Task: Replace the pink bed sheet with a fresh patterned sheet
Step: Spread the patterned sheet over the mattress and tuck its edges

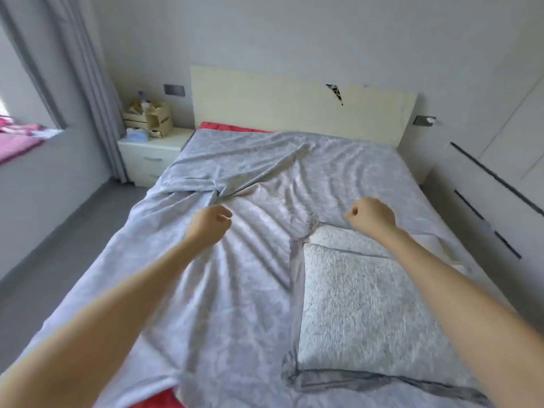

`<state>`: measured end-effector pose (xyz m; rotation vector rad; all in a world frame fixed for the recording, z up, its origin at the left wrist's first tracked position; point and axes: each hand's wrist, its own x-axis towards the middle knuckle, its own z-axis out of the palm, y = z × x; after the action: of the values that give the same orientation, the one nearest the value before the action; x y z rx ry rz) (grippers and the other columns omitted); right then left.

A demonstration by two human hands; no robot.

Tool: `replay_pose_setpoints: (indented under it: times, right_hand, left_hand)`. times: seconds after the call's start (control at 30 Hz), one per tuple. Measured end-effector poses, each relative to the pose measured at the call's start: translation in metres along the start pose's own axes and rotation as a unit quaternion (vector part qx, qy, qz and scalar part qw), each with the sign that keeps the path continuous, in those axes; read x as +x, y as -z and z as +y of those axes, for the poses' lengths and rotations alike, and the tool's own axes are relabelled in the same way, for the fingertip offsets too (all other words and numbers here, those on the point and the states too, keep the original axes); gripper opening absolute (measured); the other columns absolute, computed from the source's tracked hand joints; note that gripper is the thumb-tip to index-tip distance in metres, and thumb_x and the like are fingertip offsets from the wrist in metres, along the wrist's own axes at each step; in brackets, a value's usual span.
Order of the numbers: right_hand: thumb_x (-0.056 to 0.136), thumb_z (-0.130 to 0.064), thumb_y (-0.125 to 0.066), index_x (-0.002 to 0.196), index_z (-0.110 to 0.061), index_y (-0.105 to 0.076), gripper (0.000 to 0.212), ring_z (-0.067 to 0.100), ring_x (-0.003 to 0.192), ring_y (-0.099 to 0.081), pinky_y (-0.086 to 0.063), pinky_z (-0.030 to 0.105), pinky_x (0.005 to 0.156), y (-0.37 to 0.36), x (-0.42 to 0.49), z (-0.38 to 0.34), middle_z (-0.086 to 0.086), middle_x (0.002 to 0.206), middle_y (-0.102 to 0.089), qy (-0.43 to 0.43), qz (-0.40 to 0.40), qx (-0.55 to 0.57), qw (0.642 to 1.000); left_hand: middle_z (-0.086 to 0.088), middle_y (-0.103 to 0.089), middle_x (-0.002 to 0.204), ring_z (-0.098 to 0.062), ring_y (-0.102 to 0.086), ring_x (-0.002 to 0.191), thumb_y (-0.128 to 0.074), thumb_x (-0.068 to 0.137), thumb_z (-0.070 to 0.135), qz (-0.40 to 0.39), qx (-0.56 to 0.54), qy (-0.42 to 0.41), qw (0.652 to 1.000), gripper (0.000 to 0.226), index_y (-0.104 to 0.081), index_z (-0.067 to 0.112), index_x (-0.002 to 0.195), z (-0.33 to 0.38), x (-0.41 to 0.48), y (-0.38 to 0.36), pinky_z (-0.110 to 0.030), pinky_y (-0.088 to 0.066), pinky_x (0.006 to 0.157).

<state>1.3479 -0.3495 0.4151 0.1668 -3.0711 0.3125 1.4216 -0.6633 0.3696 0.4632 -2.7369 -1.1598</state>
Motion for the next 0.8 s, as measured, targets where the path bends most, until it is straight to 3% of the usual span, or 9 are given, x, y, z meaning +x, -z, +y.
replay_pose_setpoints:
  times: [0.07, 0.13, 0.2, 0.27, 0.37, 0.5, 0.63, 0.7, 0.8]
  right_hand:
    - [0.092, -0.022, -0.052, 0.054, -0.012, -0.038, 0.042, 0.018, 0.05, -0.044, -0.026, 0.025, 0.047, -0.041, -0.003, -0.043, 0.013, 0.058, -0.055, 0.048, -0.05, 0.035, 0.997]
    - [0.093, -0.024, -0.053, 0.053, -0.014, -0.034, 0.045, 0.022, 0.055, -0.052, -0.026, 0.026, 0.048, -0.085, -0.012, -0.088, 0.011, 0.056, -0.05, 0.097, -0.108, 0.061, 0.988]
    - [0.092, -0.027, -0.053, 0.054, -0.014, -0.035, 0.045, 0.021, 0.056, -0.049, -0.028, 0.028, 0.05, -0.131, -0.027, -0.135, 0.015, 0.059, -0.052, 0.132, -0.165, 0.079, 0.974]
    - [0.091, -0.029, -0.055, 0.055, -0.015, -0.035, 0.043, 0.017, 0.052, -0.042, -0.027, 0.028, 0.05, -0.172, -0.049, -0.167, 0.01, 0.056, -0.051, 0.145, -0.21, 0.093, 0.962]
    - [0.088, -0.034, -0.058, 0.058, -0.02, -0.041, 0.038, 0.014, 0.058, -0.045, -0.029, 0.025, 0.049, -0.24, -0.093, -0.204, -0.006, 0.057, -0.045, 0.154, -0.283, 0.08, 0.943]
    - [0.087, -0.039, -0.059, 0.084, -0.023, -0.053, 0.017, 0.012, 0.072, -0.052, -0.04, 0.026, 0.063, -0.322, -0.157, -0.228, -0.008, 0.077, -0.054, 0.157, -0.358, 0.05, 0.919]
    - [0.085, -0.042, -0.06, 0.13, -0.022, -0.044, 0.051, 0.023, 0.113, -0.051, -0.041, 0.031, 0.09, -0.407, -0.208, -0.262, 0.0, 0.125, -0.054, 0.169, -0.356, -0.048, 0.918]
    - [0.084, -0.043, -0.063, 0.143, -0.023, -0.031, 0.069, 0.022, 0.121, -0.045, -0.037, 0.031, 0.098, -0.449, -0.225, -0.286, -0.001, 0.137, -0.045, 0.155, -0.357, -0.095, 0.916]
    - [0.082, -0.041, -0.067, 0.148, -0.025, -0.025, 0.08, 0.021, 0.128, -0.04, -0.029, 0.034, 0.108, -0.492, -0.234, -0.308, -0.001, 0.143, -0.039, 0.15, -0.328, -0.162, 0.919]
  left_hand:
    - [-0.002, -0.066, 0.091, -0.025, -0.062, 0.087, -0.057, 0.084, 0.01, 0.024, 0.001, 0.075, 0.997, 0.018, -0.068, 0.016, 0.098, -0.056, -0.012, 0.022, -0.028, -0.044, 0.072]
    - [-0.005, -0.065, 0.084, -0.026, -0.06, 0.076, -0.055, 0.084, 0.009, 0.06, 0.0, 0.156, 0.986, 0.016, -0.067, 0.015, 0.092, -0.118, -0.029, 0.049, -0.029, -0.047, 0.069]
    - [-0.005, -0.061, 0.075, -0.026, -0.056, 0.067, -0.05, 0.08, 0.008, 0.09, 0.023, 0.248, 0.964, 0.016, -0.063, 0.018, 0.078, -0.188, -0.055, 0.074, -0.029, -0.042, 0.062]
    - [-0.007, -0.057, 0.067, -0.024, -0.05, 0.059, -0.046, 0.072, 0.005, 0.109, 0.031, 0.335, 0.935, 0.017, -0.056, 0.016, 0.065, -0.25, -0.083, 0.089, -0.029, -0.036, 0.057]
    - [-0.011, -0.065, 0.067, -0.029, -0.061, 0.061, -0.046, 0.075, 0.004, 0.135, -0.001, 0.448, 0.884, 0.014, -0.057, 0.003, 0.067, -0.328, -0.128, 0.099, -0.027, -0.043, 0.058]
    - [-0.012, -0.057, 0.057, -0.025, -0.055, 0.052, -0.047, 0.079, 0.004, 0.115, -0.069, 0.557, 0.82, 0.013, -0.053, 0.003, 0.067, -0.417, -0.169, 0.082, -0.03, -0.049, 0.062]
    - [-0.01, -0.05, 0.058, -0.025, -0.048, 0.052, -0.054, 0.085, 0.017, 0.102, -0.057, 0.581, 0.806, 0.022, -0.053, 0.003, 0.069, -0.507, -0.181, 0.067, -0.025, -0.038, 0.054]
    - [-0.01, -0.048, 0.06, -0.026, -0.047, 0.054, -0.053, 0.091, 0.026, 0.088, -0.042, 0.589, 0.802, 0.032, -0.055, -0.002, 0.074, -0.558, -0.173, 0.073, -0.027, -0.035, 0.05]
    - [-0.014, -0.051, 0.069, -0.029, -0.052, 0.061, -0.051, 0.093, 0.035, 0.08, -0.093, 0.617, 0.778, 0.043, -0.057, -0.008, 0.087, -0.618, -0.154, 0.082, -0.033, -0.046, 0.064]
